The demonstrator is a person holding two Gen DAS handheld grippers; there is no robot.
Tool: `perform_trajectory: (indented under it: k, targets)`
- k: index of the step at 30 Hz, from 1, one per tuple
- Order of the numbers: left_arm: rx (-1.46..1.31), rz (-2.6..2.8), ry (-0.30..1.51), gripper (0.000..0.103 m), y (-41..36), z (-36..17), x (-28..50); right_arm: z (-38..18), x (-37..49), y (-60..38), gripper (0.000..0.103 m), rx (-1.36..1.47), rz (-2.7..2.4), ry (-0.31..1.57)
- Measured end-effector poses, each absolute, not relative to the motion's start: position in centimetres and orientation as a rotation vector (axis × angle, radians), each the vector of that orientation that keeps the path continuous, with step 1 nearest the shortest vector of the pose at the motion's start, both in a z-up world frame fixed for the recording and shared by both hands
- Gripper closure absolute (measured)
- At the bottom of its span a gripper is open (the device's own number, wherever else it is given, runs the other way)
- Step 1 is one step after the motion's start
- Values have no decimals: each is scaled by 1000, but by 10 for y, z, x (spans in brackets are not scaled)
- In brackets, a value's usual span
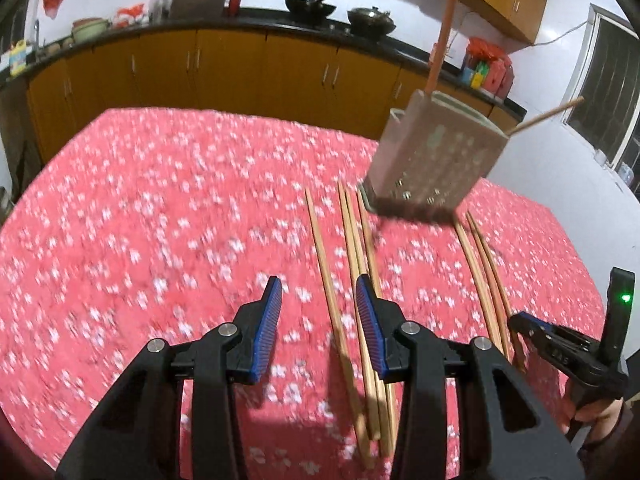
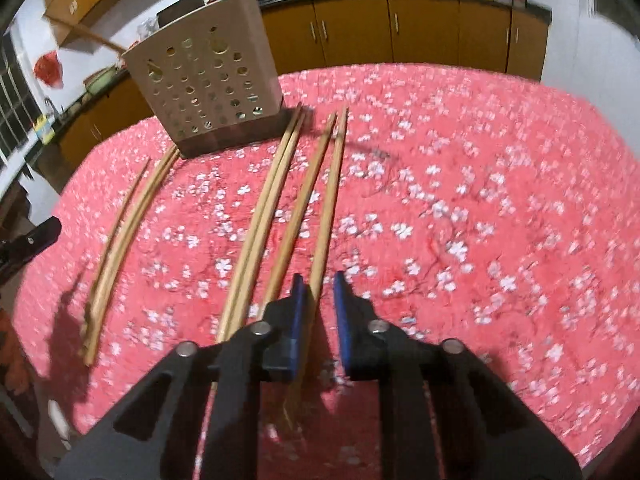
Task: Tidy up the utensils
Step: 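Grasp another wooden chopstick with the left tool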
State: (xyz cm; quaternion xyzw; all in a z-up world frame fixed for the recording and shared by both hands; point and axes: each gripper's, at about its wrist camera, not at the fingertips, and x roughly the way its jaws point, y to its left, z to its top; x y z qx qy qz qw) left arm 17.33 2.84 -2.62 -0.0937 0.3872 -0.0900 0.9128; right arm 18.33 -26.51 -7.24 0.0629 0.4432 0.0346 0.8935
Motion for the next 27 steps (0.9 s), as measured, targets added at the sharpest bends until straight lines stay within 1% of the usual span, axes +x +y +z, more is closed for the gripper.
perform_trajectory:
  k: [7, 13, 19, 27]
  targets:
    - [-189, -229, 840, 76, 17, -42, 164, -73, 190, -283, 95, 157, -24, 909]
    - [-154, -250, 865, 81, 4, -50, 165, -75, 189, -281, 95, 136, -25, 902]
    - [-80, -205, 937, 88, -6, -70, 170, -74, 190, -281, 95, 133, -23, 900]
    - [-49, -194, 922, 88, -10, -70, 163, -73, 185, -279, 95, 124, -24, 900]
